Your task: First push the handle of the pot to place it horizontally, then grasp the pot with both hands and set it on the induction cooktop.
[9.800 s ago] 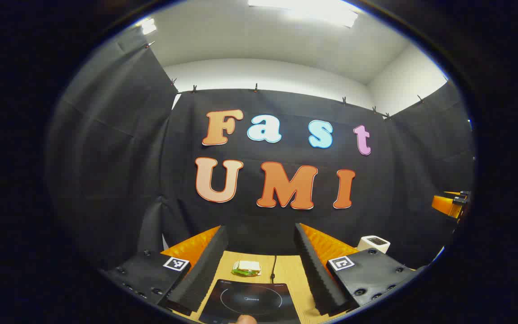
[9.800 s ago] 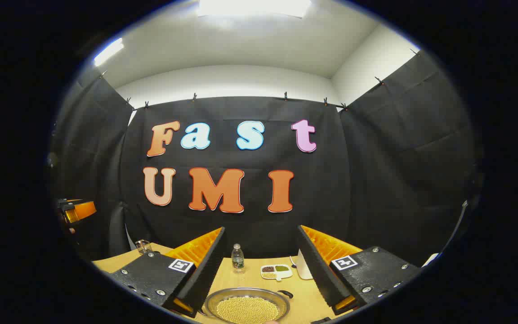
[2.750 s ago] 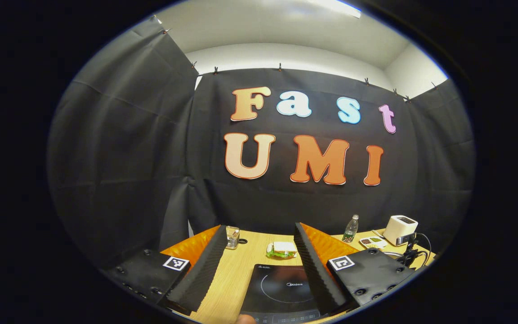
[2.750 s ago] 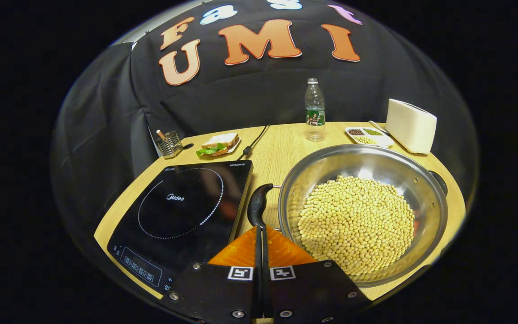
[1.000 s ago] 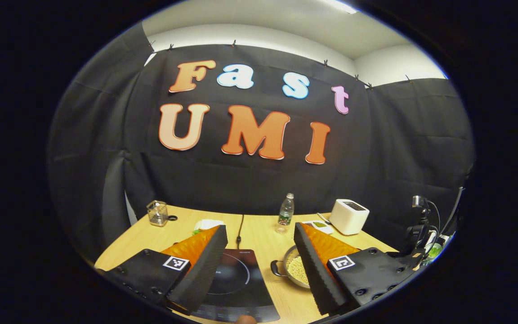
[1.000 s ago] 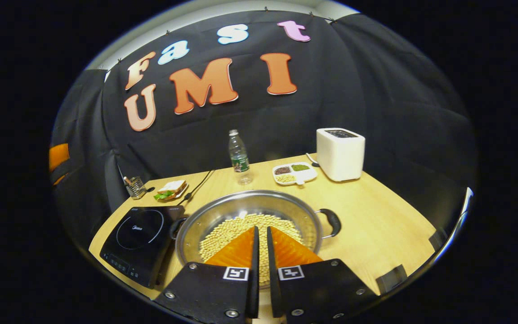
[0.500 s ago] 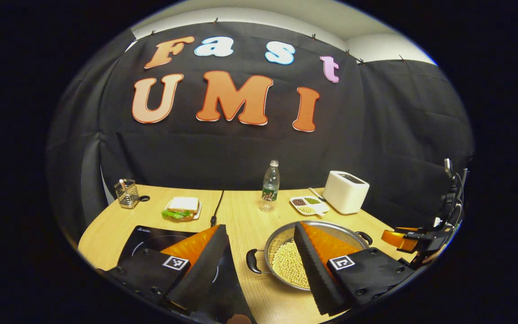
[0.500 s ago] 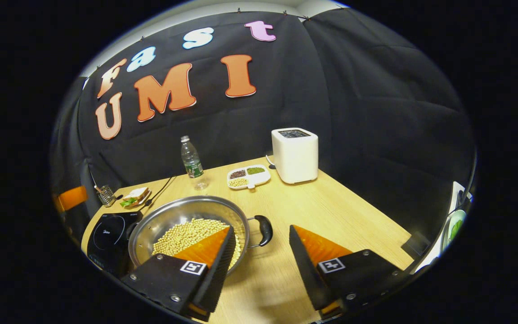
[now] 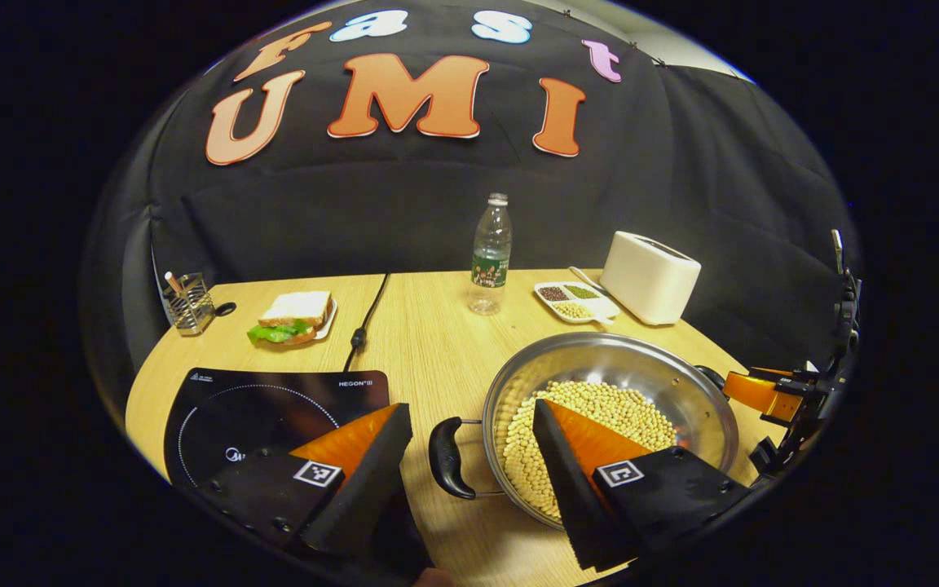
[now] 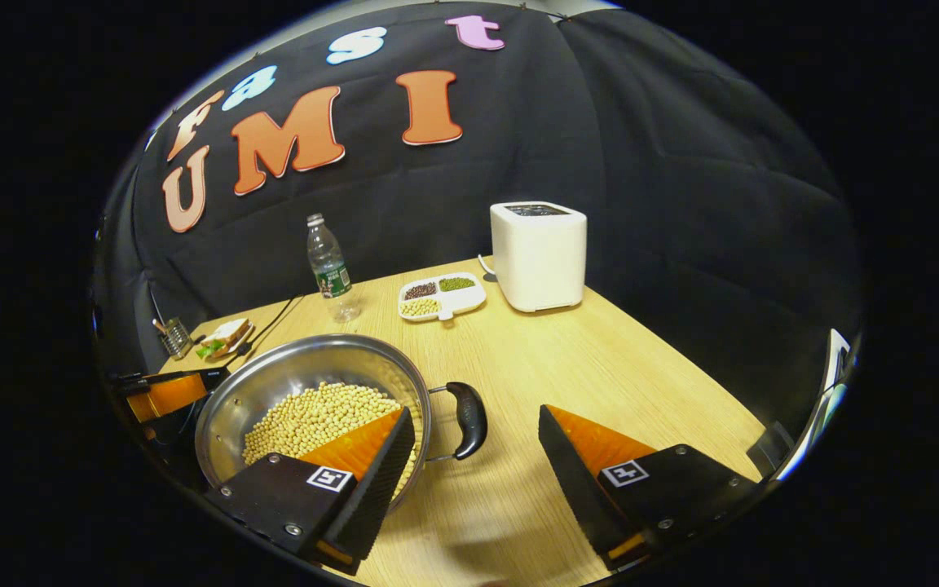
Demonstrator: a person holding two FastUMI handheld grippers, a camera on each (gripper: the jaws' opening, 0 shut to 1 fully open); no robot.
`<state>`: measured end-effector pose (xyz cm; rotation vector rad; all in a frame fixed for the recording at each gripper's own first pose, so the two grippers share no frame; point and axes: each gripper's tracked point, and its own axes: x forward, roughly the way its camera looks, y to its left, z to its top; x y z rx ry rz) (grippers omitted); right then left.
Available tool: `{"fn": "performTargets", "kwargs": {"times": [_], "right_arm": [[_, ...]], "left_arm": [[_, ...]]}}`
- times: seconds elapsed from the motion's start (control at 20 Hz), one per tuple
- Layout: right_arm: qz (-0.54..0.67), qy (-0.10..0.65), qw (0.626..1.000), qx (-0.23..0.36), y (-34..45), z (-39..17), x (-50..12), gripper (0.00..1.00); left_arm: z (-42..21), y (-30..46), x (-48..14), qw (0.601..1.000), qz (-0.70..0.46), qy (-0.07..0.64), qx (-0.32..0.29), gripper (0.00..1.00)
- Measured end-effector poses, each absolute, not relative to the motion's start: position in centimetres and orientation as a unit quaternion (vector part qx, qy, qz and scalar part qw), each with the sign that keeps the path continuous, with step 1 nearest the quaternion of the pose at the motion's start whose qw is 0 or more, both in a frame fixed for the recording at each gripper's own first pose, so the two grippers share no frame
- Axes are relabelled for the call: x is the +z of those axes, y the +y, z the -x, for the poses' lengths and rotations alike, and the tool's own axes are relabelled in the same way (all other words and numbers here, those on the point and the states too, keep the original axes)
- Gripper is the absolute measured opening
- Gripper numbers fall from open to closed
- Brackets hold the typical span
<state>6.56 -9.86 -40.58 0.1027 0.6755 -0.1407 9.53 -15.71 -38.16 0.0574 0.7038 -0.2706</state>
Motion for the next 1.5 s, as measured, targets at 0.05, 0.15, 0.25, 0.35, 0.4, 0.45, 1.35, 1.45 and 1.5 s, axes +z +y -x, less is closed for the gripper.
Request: {"fn": "performTargets", "kwargs": {"times": [0.05, 0.15, 0.25, 0.35, 0.4, 0.45, 1.35, 1.45, 1.5], "right_arm": [[-0.047, 0.335, 0.939, -0.063, -9.5, -7.0, -40.9, 0.96], [-0.048, 0.347, 0.935, -0.052, -8.7, -7.9, -41.9, 0.96], [-0.046, 0.358, 0.931, -0.045, -8.3, -8.5, -42.9, 0.96], [-0.038, 0.367, 0.928, -0.043, -8.3, -8.8, -43.7, 0.96], [-0.035, 0.370, 0.927, -0.042, -8.5, -8.9, -44.0, 0.95], [-0.034, 0.373, 0.926, -0.041, -8.3, -9.1, -44.1, 0.95], [-0.076, 0.407, 0.910, -0.033, -7.9, -8.1, -44.1, 0.48], [-0.079, 0.400, 0.913, -0.030, -7.5, -7.8, -42.9, 0.48], [-0.084, 0.396, 0.914, -0.029, -7.2, -7.7, -42.1, 0.48]], "left_arm": [[-9.7, -15.9, -38.7, 0.926, -0.029, 0.350, -0.135, 0.99], [-9.6, -15.8, -39.7, 0.922, -0.036, 0.362, -0.135, 0.99], [-9.5, -15.9, -40.6, 0.914, -0.040, 0.379, -0.136, 0.98], [-9.2, -16.2, -42.0, 0.905, -0.035, 0.399, -0.143, 0.98], [-9.2, -16.2, -42.4, 0.902, -0.034, 0.406, -0.144, 0.99], [-9.3, -16.1, -42.9, 0.898, -0.038, 0.414, -0.143, 0.98], [-7.6, -15.5, -44.7, 0.858, -0.036, 0.504, -0.096, 0.63], [-7.3, -15.3, -43.3, 0.863, -0.041, 0.494, -0.095, 0.63], [-7.1, -15.0, -42.3, 0.867, -0.045, 0.488, -0.093, 0.63]]}}
